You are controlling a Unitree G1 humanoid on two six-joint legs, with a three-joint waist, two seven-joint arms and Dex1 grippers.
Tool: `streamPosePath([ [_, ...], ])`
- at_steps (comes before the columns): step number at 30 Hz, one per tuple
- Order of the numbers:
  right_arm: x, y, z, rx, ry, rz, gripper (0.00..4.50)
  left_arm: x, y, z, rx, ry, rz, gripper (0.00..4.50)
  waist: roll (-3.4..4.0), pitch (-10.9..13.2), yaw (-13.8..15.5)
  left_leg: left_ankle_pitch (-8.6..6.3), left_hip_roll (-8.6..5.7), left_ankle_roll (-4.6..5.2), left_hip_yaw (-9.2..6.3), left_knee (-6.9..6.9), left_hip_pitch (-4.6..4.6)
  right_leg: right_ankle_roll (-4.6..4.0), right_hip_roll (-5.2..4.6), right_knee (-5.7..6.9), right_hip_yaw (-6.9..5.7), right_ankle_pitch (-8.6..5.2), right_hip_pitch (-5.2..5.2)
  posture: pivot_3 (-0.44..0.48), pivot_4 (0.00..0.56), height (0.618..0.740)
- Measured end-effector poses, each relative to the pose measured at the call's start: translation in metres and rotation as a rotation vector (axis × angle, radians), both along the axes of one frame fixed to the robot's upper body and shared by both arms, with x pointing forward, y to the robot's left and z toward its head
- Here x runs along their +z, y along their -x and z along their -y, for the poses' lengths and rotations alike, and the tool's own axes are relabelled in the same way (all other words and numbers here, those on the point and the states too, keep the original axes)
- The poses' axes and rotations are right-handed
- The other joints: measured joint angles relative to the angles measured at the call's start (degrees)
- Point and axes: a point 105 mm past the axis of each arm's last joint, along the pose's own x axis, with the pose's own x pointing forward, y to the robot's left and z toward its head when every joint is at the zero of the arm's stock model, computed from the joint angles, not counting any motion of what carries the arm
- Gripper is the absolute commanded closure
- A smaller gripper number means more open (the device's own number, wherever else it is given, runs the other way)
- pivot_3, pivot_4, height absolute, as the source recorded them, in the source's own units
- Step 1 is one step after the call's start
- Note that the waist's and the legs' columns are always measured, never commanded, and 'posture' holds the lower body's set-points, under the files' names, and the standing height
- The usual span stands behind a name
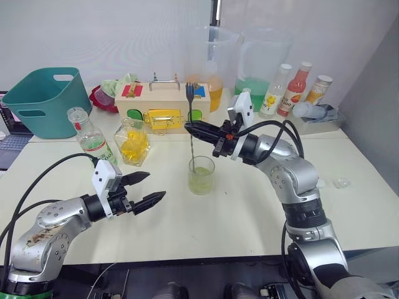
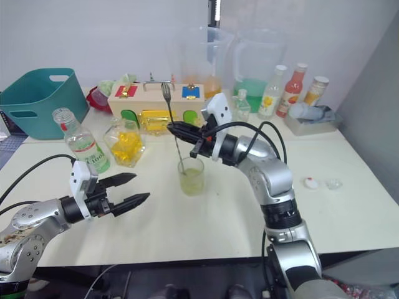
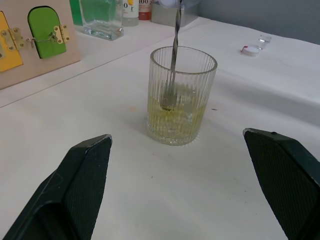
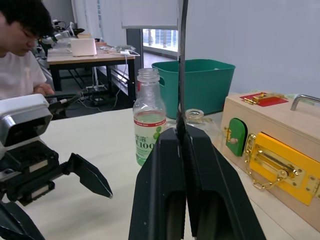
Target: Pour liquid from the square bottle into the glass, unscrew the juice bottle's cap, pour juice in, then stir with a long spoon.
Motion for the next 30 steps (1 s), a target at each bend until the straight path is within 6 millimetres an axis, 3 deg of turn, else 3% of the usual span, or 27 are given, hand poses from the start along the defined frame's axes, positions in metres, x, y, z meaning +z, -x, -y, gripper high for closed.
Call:
streamPosePath([
  [5,-0.007,0.010,0.010,0.020,0.070,-0.021,4.50,-0.005,-0.003,0.000,-0.003,-0.010,-0.016,0.04,0.00,0.0,0.1,0.00,0.00,0.00,0.00,0.01,0.00,0.00,0.00,-0.02,0.00,0.00,0.01,0.000,0.150,0.733],
  [13,-0.011,0.007,0.027,-0.024,0.125,-0.012,4.50,-0.007,-0.003,0.001,-0.018,-0.017,-0.023,0.04,0.00,0.0,0.1,0.01,0.00,0.02,0.01,0.01,0.00,0.00,-0.01,-0.02,0.01,0.00,0.00,0.000,0.150,0.733],
  [20,-0.009,0.006,0.028,-0.034,0.121,0.002,4.50,-0.007,-0.003,0.001,-0.023,-0.018,-0.023,0.04,-0.01,0.0,0.1,0.07,0.00,0.12,0.01,0.01,0.00,0.00,-0.01,-0.02,0.00,0.00,0.01,0.000,0.150,0.733],
  [30,-0.006,-0.016,0.022,-0.089,0.063,0.039,4.50,-0.007,-0.001,0.003,-0.025,-0.025,-0.019,0.04,-0.01,0.0,0.1,0.08,0.00,0.13,0.01,0.01,0.00,0.00,-0.01,-0.01,0.00,0.00,0.01,0.000,0.150,0.733],
])
